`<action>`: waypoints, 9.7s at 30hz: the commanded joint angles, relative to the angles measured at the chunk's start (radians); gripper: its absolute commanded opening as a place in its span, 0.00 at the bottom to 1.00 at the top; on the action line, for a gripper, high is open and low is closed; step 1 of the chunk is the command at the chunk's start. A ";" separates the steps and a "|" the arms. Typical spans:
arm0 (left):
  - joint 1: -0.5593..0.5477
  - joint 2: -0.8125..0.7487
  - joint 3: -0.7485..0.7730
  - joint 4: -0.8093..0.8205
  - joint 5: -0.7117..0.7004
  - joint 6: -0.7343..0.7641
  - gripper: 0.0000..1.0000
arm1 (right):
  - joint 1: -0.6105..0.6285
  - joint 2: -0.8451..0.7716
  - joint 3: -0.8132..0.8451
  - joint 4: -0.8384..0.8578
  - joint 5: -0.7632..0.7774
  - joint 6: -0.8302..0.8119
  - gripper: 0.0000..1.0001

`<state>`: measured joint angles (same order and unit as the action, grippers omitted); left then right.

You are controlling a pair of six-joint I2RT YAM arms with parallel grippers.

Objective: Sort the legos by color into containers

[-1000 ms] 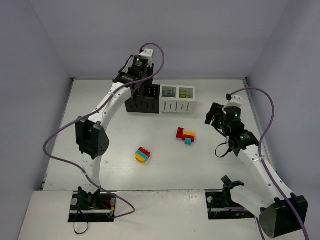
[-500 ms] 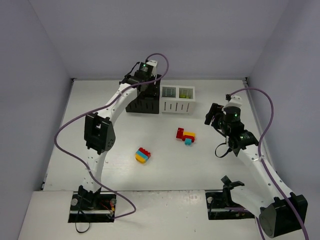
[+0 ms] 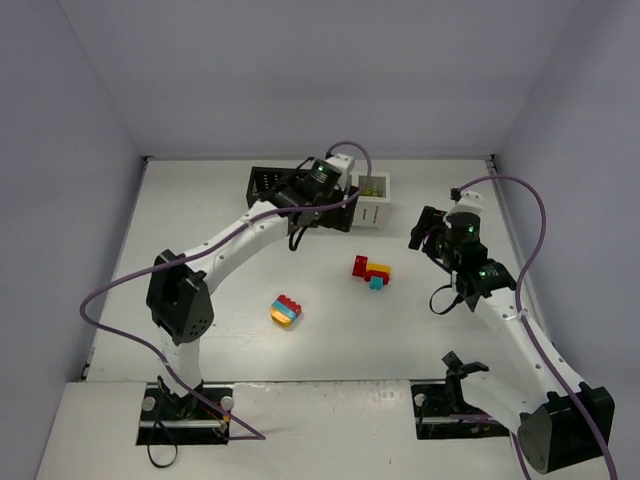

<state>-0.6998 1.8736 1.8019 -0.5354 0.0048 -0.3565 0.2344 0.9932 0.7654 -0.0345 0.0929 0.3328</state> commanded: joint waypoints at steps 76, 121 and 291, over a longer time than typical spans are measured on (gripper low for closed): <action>0.124 0.062 0.111 0.052 -0.213 0.119 0.00 | -0.007 -0.008 0.005 0.047 -0.035 0.018 0.66; 0.116 -0.600 -0.871 0.159 0.066 -0.025 0.65 | 0.229 0.326 0.115 0.211 -0.274 -0.015 0.65; 0.033 -0.645 -0.990 0.449 0.106 0.528 0.00 | 0.258 0.469 0.535 0.051 -0.714 0.012 0.00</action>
<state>-0.6983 1.2102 0.8120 0.1051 0.2348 0.1493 0.5690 1.5608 1.2179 -0.0269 -0.6746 0.3790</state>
